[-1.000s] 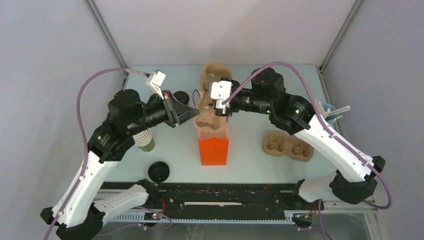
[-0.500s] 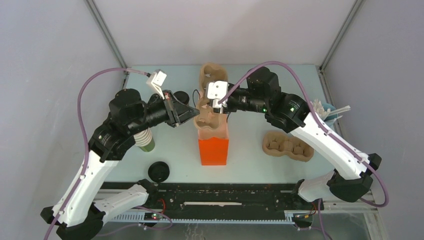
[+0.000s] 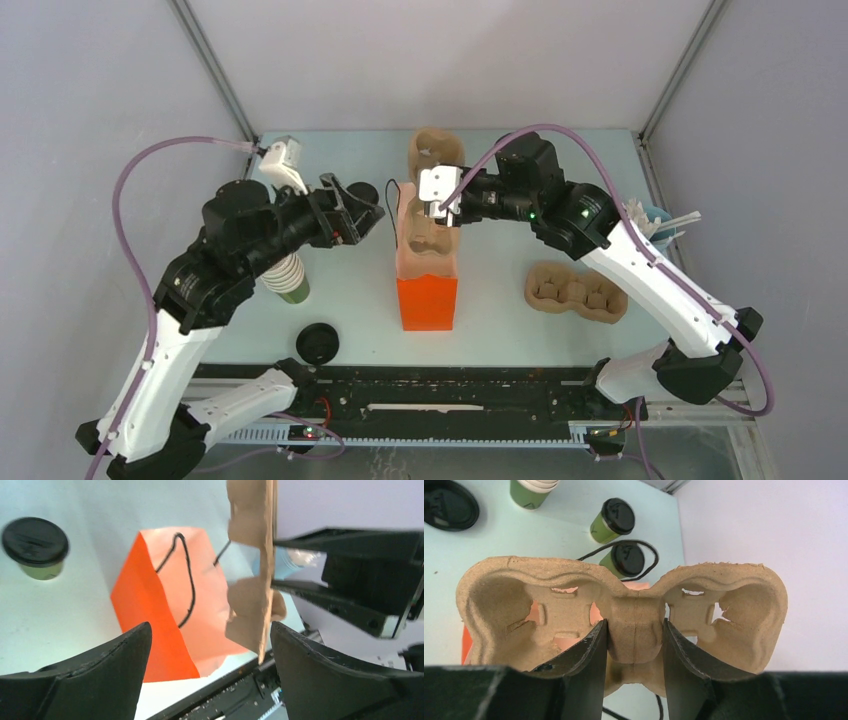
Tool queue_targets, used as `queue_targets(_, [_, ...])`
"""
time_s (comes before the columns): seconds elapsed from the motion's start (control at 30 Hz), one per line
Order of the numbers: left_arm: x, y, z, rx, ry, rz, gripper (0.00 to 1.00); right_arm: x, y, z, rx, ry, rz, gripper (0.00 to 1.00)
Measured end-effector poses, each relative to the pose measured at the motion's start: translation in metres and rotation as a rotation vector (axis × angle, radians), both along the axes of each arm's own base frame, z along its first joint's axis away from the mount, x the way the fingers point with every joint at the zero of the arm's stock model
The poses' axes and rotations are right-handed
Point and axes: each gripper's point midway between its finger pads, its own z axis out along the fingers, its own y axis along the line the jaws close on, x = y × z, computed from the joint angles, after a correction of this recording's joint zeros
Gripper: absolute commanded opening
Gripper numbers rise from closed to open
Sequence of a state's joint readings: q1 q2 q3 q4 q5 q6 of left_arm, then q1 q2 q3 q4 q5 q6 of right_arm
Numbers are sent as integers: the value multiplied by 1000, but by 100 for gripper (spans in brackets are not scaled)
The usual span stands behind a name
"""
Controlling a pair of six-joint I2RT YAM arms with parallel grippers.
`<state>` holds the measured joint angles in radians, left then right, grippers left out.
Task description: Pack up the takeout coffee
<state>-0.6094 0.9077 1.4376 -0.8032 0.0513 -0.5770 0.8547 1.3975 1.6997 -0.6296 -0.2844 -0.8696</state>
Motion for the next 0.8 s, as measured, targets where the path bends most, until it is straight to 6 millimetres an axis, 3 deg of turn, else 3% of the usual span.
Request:
queue_targets(0.2, [32, 5, 8, 51, 9, 118, 77, -5, -14, -14, -37, 88, 31, 33])
queue_targets(0.37, [63, -13, -26, 138, 90, 122, 58, -14, -17, -8, -1, 157, 64, 32])
queue_targets(0.57, [83, -26, -57, 223, 149, 102, 3, -20, -17, -9, 24, 221, 72, 30])
queue_targets(0.63, [84, -27, -57, 241, 128, 82, 0, -21, -17, -9, 36, 251, 69, 30])
queue_targets(0.8, [79, -45, -33, 187, -4, -45, 0, -23, -25, -10, 85, 377, 33, 30])
